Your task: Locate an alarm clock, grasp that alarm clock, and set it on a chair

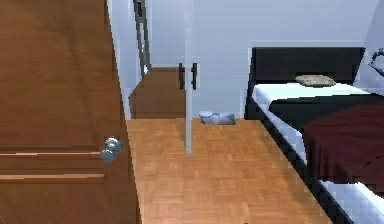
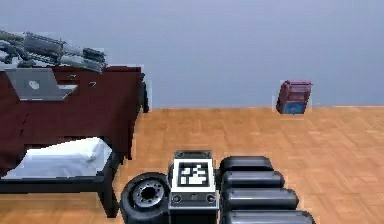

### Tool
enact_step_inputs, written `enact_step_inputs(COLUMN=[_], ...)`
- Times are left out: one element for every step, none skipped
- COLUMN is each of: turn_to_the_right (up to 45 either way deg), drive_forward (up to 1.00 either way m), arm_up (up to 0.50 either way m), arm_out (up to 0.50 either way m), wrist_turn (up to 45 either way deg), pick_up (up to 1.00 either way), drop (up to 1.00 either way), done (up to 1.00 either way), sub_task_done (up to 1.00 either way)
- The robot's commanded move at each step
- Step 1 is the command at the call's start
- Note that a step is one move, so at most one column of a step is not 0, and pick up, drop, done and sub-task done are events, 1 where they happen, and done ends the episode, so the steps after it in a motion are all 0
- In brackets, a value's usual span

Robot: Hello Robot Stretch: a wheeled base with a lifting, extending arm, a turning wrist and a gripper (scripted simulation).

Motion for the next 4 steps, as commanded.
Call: enact_step_inputs(turn_to_the_right=[0.0,21.0,0.0,-21.0], drive_forward=[0.20,0.00,0.40,0.00], arm_up=[0.00,0.00,0.00,0.00], arm_out=[0.00,0.00,0.00,0.00], wrist_turn=[0.0,0.0,0.0,0.0], pick_up=[0.00,0.00,0.00,0.00], drop=[0.00,0.00,0.00,0.00], done=[0.00,0.00,0.00,0.00], sub_task_done=[0.00,0.00,0.00,0.00])
